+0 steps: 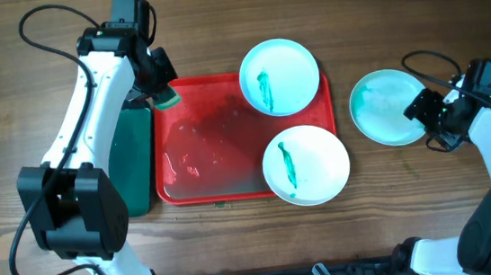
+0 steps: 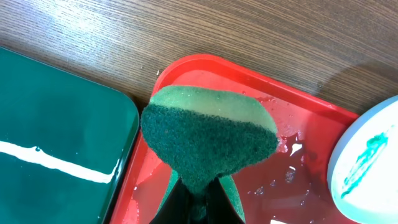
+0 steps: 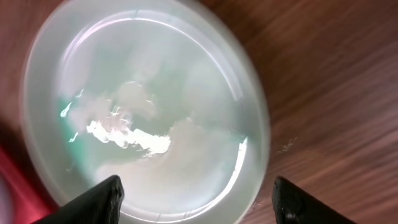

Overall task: Clean dirty plates on tray and stack at the side
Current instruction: 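Set the plate on the table right of the red tray and release, then grasp the lower-right plate rim with the right gripper and drag it left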

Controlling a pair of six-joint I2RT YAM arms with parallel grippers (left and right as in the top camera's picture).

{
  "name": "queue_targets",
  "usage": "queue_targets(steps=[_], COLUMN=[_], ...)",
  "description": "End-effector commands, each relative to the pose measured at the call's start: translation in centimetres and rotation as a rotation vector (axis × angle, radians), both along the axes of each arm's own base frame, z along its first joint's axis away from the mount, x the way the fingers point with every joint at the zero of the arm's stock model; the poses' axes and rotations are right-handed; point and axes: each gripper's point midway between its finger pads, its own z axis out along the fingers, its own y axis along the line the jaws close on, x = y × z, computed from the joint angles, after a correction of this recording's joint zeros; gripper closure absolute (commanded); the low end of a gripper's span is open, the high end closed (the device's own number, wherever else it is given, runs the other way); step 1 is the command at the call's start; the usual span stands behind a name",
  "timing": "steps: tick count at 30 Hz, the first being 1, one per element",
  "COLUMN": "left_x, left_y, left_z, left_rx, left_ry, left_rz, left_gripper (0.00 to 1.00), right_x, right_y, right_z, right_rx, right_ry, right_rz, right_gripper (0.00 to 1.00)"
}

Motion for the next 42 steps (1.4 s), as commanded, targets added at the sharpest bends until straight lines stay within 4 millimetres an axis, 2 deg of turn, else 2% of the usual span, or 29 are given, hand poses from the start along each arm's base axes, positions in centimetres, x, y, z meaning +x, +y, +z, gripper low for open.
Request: queue_targets(steps=[1, 3, 5, 9, 13, 14, 18, 22, 26, 28, 32, 38, 42], left_x=[0.3, 0.2, 0.2, 0.1, 0.1, 0.1, 0.1, 0.1, 0.1, 0.1, 0.1, 0.1, 0.1], left_y=[-0.3, -0.6, -0.8, -1.0, -1.0, -1.0, -1.0, -1.0, -1.0, -1.0, -1.0, -1.0, -1.0], left_z=[0.2, 0.2, 0.2, 0.2, 0.2, 0.2, 0.2, 0.2, 0.2, 0.2, 0.2, 0.2, 0.2], left_rx=[-0.017, -0.016, -0.016, -0.016, -0.016, -0.016, -0.016, -0.016, -0.016, -0.016, -0.016, -0.016, -0.016], left_ry=[-0.006, -0.005, -0.005, -0.005, -0.005, -0.005, -0.005, -0.005, -0.005, -0.005, -0.005, -0.005, -0.005], left_rz=[0.005, -0.002, -0.006, -0.012, -0.013, -0.013, -0.013, -0.012, -0.012, -0.012, -0.012, -0.013, -0.013], left_gripper=[0.96, 0.96, 0.96, 0.96, 0.96, 0.96, 0.96, 0.96, 0.96, 0.96, 0.96, 0.96, 0.96], right_x=[2.0, 0.8, -0.6, -3.4, -5.0, -5.4, -6.6, -7.2, -6.8, -6.6, -6.5, -6.8, -6.8], right_y=[2.7, 4.8, 6.6, 11.0, 13.5, 14.0, 15.0, 16.0, 16.3, 16.3, 16.3, 16.5, 18.8], right_z=[4.5, 5.3, 5.1, 3.5, 1.2, 0.7, -0.9, -2.0, -2.0, -2.0, -2.0, -2.0, -0.6], right_rx=[0.138, 0.174, 0.196, 0.219, 0.172, 0.167, 0.147, 0.14, 0.12, 0.117, 0.113, 0.125, 0.141], right_ry=[-0.092, -0.072, -0.014, 0.101, 0.158, 0.166, 0.209, 0.205, 0.187, 0.176, 0.175, 0.181, 0.173], right_rz=[0.098, 0.186, 0.247, 0.418, 0.521, 0.542, 0.547, 0.591, 0.612, 0.614, 0.614, 0.617, 0.696], right_gripper=[0.29, 0.34, 0.35, 0.35, 0.36, 0.39, 0.52, 0.59, 0.71, 0.84, 0.94, 0.96, 0.96])
